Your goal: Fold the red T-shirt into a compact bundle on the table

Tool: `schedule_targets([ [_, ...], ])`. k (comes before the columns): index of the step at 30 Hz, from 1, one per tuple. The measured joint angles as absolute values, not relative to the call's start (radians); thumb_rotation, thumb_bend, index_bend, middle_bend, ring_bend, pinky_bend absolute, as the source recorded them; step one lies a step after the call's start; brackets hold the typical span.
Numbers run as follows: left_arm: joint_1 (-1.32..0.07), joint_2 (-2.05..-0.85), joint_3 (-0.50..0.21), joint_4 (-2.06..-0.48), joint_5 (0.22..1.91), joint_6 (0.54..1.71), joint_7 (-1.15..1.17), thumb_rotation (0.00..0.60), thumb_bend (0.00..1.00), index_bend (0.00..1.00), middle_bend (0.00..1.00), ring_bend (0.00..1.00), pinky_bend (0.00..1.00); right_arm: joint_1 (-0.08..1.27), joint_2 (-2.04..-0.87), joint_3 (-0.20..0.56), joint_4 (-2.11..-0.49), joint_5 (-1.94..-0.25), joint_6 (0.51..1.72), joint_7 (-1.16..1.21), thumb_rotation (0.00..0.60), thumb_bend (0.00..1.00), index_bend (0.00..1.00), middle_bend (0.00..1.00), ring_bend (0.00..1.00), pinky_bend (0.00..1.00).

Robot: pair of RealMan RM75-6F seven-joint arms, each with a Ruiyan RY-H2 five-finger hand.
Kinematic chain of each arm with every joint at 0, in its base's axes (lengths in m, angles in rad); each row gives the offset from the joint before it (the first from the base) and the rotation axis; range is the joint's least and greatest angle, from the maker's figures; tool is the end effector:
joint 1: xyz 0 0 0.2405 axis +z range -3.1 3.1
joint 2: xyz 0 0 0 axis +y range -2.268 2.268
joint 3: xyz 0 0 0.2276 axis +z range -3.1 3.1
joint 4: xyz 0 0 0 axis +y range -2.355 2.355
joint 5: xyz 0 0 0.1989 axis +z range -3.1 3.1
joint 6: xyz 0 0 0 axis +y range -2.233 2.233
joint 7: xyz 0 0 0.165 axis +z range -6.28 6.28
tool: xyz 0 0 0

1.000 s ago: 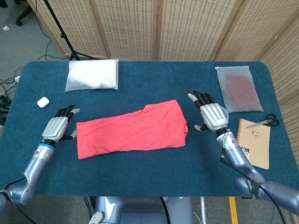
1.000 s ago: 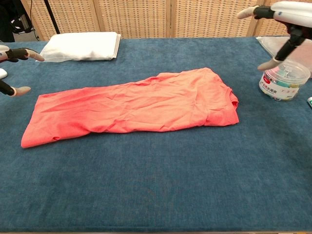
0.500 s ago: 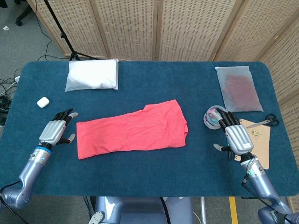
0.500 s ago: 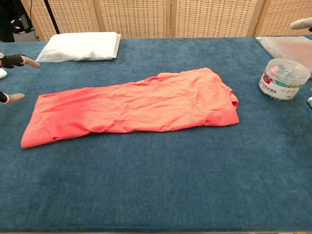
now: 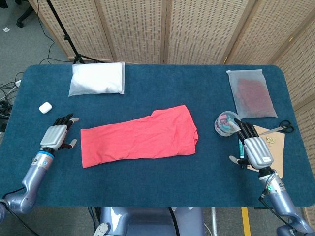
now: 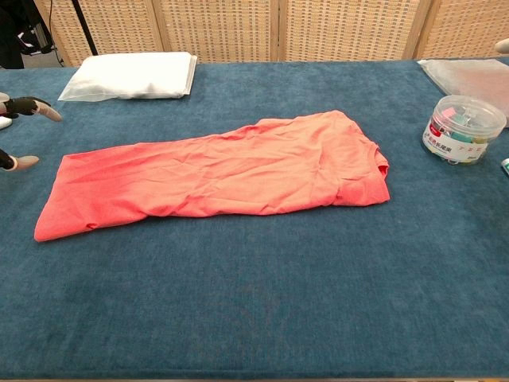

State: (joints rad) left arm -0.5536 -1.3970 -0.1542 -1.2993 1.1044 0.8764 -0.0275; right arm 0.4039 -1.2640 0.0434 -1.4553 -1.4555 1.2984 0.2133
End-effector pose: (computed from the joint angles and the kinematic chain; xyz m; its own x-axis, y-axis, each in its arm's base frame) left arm -0.2617 0.3435 0.0500 0.2768 0.3295 0.9027 0.9572 -0.0120 -0.2892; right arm -0.2385 -0.2848 0.1016 0.2322 -0.1127 0.9661 -0.9525 -0.2278 0.2023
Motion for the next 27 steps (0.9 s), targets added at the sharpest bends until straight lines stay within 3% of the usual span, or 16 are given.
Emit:
schedule_targets([
  [11, -0.641, -1.492, -0.200, -1.229, 0.944, 0.799, 0.112, 0.600, 0.39, 0.31, 0.00, 0.00, 0.00, 0.398, -1.269, 0.048, -1.451, -1.469, 1.281, 0.219, 0.600, 0.00, 0.00, 0.00, 0.00, 0.00],
  [27, -0.673, -1.540, -0.189, -1.214, 0.841, 0.775, 0.209, 0.600, 0.39, 0.36, 0.00, 0.00, 0.00, 0.395, -1.269, 0.059, -1.448, -1.477, 1.259, 0.235, 0.600, 0.00, 0.00, 0.00, 0.00, 0.00],
])
